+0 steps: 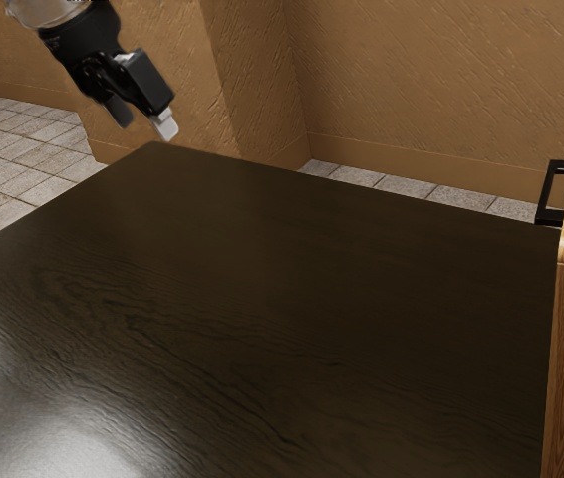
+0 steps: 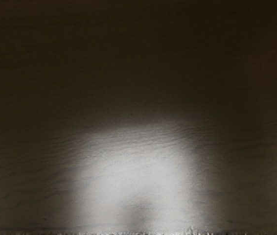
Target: Pull the drawer handle with one arm to open the drawer
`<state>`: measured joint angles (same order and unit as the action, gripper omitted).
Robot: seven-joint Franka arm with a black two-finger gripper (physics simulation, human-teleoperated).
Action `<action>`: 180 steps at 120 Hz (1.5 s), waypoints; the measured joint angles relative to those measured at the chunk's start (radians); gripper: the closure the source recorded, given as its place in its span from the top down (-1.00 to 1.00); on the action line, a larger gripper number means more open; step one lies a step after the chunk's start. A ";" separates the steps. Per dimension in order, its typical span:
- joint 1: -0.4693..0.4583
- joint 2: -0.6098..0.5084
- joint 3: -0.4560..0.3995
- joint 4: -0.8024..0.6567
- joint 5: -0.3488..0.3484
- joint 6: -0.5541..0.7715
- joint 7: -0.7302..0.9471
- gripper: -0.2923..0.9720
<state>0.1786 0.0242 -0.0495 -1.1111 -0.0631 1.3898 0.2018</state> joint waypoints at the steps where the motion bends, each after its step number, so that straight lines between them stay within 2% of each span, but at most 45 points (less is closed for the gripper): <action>1: 0.002 0.001 -0.002 0.001 0.003 -0.001 0.000 0.54; 14: -0.009 0.020 -0.012 0.002 0.025 -0.010 0.003 0.54; 42: -0.101 0.038 -0.011 0.001 0.043 -0.031 0.010 0.54; 69: -0.072 0.069 -0.011 0.000 0.043 -0.041 -0.008 0.54; 89: -0.076 0.105 -0.012 0.000 0.038 -0.070 -0.127 0.54; 100: -0.082 0.116 -0.012 -0.011 -0.004 -0.035 -0.191 0.54; 113: -0.073 0.106 -0.011 -0.091 -0.056 0.093 -0.253 0.54; 121: -0.062 0.182 -0.008 0.009 -0.074 0.141 -0.284 0.54; 136: -0.078 0.415 -0.004 0.334 -0.087 0.164 -0.337 0.54; 144: -0.108 0.480 -0.006 0.401 -0.090 0.197 -0.365 0.54; 155: -0.119 0.495 -0.023 0.412 -0.109 0.241 -0.395 0.54; 180: -0.130 0.462 -0.057 0.344 -0.282 0.267 -0.469 0.54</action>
<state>0.0486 0.4865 -0.1062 -0.7674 -0.3448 1.6572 -0.2672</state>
